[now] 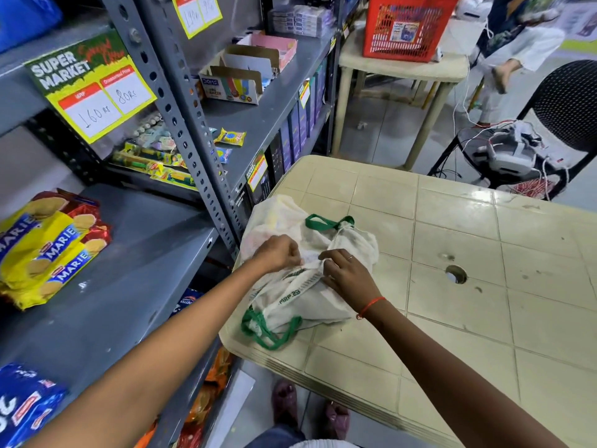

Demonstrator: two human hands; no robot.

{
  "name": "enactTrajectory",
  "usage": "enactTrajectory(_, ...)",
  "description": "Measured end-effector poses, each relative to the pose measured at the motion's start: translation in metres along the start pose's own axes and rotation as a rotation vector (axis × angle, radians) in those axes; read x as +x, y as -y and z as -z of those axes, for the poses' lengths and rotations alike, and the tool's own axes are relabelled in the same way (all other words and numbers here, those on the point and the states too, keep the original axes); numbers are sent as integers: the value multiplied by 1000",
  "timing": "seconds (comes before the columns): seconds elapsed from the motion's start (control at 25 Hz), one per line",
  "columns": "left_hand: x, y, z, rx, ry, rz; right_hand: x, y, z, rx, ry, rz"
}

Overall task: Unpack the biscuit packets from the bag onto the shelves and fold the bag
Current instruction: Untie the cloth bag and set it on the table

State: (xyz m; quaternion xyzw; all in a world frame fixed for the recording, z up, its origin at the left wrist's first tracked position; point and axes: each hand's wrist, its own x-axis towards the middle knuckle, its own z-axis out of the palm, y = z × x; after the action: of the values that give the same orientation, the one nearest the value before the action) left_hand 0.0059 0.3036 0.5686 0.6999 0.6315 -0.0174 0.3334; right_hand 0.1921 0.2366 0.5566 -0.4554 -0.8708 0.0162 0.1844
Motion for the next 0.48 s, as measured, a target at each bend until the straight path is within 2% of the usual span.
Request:
enactTrajectory(0.08, -1, -3, 1, 40, 144, -44, -1, -1, 3, 2, -26, 27)
enactTrajectory(0.16, 0, -4, -8, 189, 186, -94, -1, -3, 4, 14, -53, 70)
enactTrajectory(0.2, 0, -4, -10, 217, 138, -105, -3, -3, 4, 29, -54, 84)
enactTrajectory(0.28, 8, -2, 5, 83, -105, -52, -14, -4, 3, 15, -12, 64)
enactTrajectory(0.32, 16, 2, 21, -56, -264, 19, -21, -8, 1, -24, 26, 8)
enactTrajectory(0.4, 29, 13, 57, -300, -520, 157, -34, -16, 2, -117, 161, -294)
enactTrajectory(0.44, 28, 15, 66, -287, -589, 181, -36, -19, 2, -135, 234, -494)
enactTrajectory(0.48, 23, 14, 66, -166, -620, 150, -35, -21, 1, -141, 280, -646)
